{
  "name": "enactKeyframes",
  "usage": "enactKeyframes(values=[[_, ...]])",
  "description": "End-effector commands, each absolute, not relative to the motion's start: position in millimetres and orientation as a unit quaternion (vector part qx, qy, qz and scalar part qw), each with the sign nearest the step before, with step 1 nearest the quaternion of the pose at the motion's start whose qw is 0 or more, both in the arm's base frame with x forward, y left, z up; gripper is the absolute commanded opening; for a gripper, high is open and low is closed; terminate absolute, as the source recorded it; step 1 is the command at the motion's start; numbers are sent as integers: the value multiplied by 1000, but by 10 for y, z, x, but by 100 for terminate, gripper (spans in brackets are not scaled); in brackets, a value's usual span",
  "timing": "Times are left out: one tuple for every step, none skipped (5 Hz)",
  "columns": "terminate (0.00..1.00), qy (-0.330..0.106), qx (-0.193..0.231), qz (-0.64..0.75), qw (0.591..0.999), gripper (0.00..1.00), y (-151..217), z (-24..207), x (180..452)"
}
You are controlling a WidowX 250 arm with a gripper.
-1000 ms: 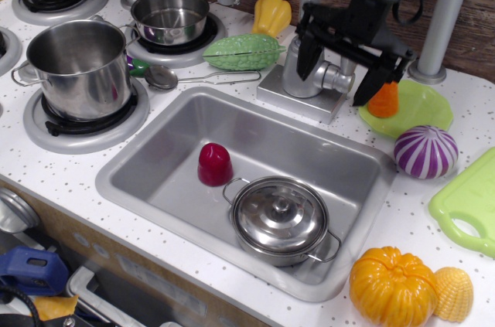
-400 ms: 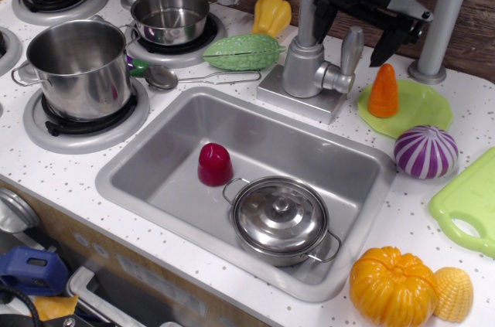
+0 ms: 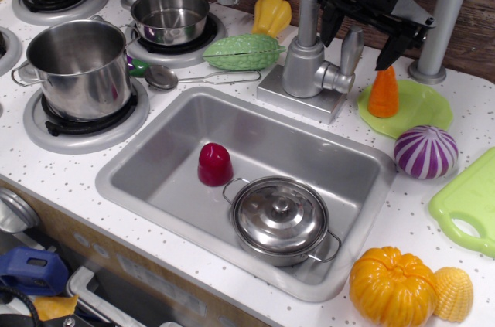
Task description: Turn lever vertical to front
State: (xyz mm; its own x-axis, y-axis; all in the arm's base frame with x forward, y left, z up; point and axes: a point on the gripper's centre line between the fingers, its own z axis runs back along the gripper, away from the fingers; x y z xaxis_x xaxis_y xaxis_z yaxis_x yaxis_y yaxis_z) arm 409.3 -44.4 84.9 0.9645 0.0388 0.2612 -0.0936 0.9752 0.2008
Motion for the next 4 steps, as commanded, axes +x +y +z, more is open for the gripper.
enactKeyframes(values=[[0, -165, 112, 24, 980, 100, -357, 1030, 4266], [0, -163, 108, 25, 980, 0, -344, 1030, 4287], [0, -151, 98, 32, 983, 0, -372, 1043, 4247], [0, -131, 89, 54, 986, 0, -454, 1045, 4081]])
